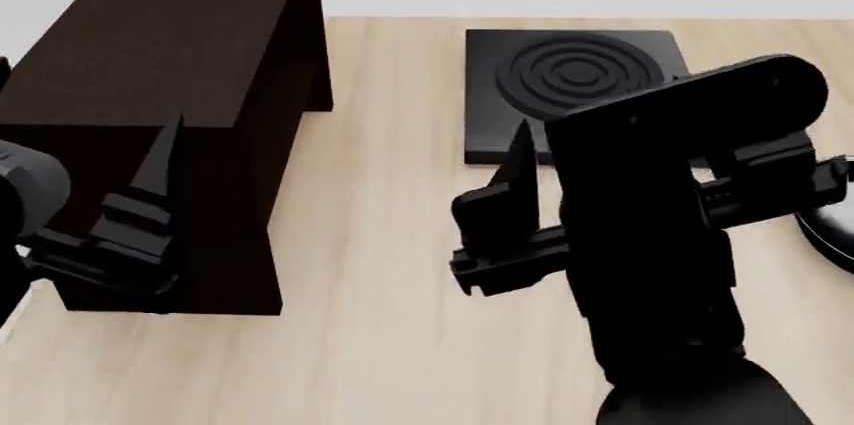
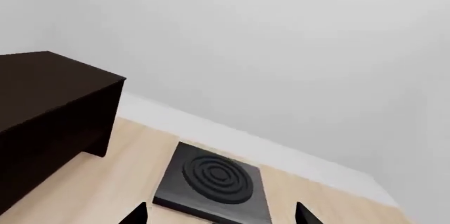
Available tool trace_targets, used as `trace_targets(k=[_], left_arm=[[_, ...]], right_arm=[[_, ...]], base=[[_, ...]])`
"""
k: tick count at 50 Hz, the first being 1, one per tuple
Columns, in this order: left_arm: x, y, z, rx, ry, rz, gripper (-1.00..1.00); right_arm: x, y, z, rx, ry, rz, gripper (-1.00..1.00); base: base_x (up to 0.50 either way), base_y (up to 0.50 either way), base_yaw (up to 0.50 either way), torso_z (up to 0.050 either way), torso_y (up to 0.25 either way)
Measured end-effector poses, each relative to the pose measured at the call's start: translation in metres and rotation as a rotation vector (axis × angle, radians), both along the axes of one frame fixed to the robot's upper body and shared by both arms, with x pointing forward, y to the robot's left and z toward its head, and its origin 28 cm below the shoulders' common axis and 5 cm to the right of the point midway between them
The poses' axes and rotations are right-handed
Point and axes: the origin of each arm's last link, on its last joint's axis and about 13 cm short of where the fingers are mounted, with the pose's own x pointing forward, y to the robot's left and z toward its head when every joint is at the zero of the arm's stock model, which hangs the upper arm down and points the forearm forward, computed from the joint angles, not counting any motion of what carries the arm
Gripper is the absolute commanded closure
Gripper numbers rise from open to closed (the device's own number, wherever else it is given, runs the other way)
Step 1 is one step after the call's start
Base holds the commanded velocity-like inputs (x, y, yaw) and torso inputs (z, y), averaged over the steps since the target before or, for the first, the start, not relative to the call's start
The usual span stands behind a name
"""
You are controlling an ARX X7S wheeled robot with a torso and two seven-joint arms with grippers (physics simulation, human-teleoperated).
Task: Put the frying pan under the cabinet shelf.
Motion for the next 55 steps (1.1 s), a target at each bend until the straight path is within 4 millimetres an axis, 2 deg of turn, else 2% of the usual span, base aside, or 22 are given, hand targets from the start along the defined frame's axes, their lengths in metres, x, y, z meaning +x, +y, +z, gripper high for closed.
trace_targets(k=[11, 29, 37, 46, 55], left_arm=[[0.007, -0.001, 0.038, 0.052, -0.045, 0.011, -1.0], [0.021, -0.004, 0.09, 0.076, -0.073, 0.039, -1.0], [0.029, -0.006, 0.102, 0.073, -0.068, 0.052, -1.0], [0.034, -0.008, 0.108, 0.078, -0.063, 0.061, -1.0], [0.036, -0.01, 0.11, 0.082, -0.061, 0.063, -1.0]], right_arm=[[0.017, -0.006, 0.043, -0.053, -0.039, -0.039, -1.0], [0.029, -0.005, 0.081, -0.132, -0.092, -0.078, -1.0], [0.046, -0.003, 0.099, -0.149, -0.125, -0.106, -1.0], [0.064, -0.002, 0.115, -0.152, -0.153, -0.12, -1.0], [0.073, -0.001, 0.123, -0.15, -0.168, -0.121, -1.0]], base=[[0.0, 0.0, 0.0, 0.0, 0.0], [0.0, 0.0, 0.0, 0.0, 0.0], [0.08, 0.0, 0.0, 0.0, 0.0], [0.48, -0.01, 0.0, 0.0, 0.0], [0.5, -0.02, 0.0, 0.0, 0.0]])
